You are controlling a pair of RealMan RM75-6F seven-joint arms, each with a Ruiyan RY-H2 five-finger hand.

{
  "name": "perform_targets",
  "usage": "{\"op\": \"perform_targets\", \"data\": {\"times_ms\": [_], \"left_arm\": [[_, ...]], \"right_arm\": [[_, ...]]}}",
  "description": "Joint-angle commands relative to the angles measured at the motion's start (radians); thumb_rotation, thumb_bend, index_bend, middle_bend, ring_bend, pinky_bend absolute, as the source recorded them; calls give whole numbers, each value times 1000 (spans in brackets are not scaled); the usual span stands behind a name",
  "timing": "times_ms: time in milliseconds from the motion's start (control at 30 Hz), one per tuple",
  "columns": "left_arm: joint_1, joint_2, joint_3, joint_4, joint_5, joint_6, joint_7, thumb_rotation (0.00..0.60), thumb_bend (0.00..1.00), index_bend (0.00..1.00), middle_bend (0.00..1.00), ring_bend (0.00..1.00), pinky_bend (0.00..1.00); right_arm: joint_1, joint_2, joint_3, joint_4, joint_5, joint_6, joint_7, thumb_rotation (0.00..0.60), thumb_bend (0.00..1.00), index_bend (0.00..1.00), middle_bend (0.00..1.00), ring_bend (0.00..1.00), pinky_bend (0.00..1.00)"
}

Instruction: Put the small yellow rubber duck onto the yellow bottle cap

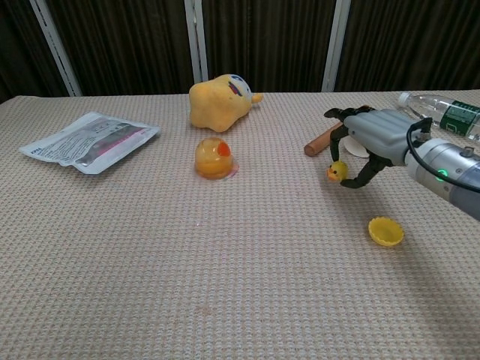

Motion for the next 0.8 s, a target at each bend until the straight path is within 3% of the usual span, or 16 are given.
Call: {"op": "perform_targets", "data": {"times_ms": [33,433,800], "left_arm": [[-2,-2,4,5,17,7,2,600,0,0,0,0,192],[8,-7,4,8,27,32,34,600,0,0,0,0,191],[13,-8,3,8,19,34,33,600,0,0,0,0,191]], "right_arm": [[-56,66,-29,-108,-17,70,-42,600,212,494,0,0,0],[-187,176,-103,-338,-36,218,-136,600,212,494,0,0,0],[-235,161,-145,-413,-73,276,-178,600,212,494,0,0,0]]}}
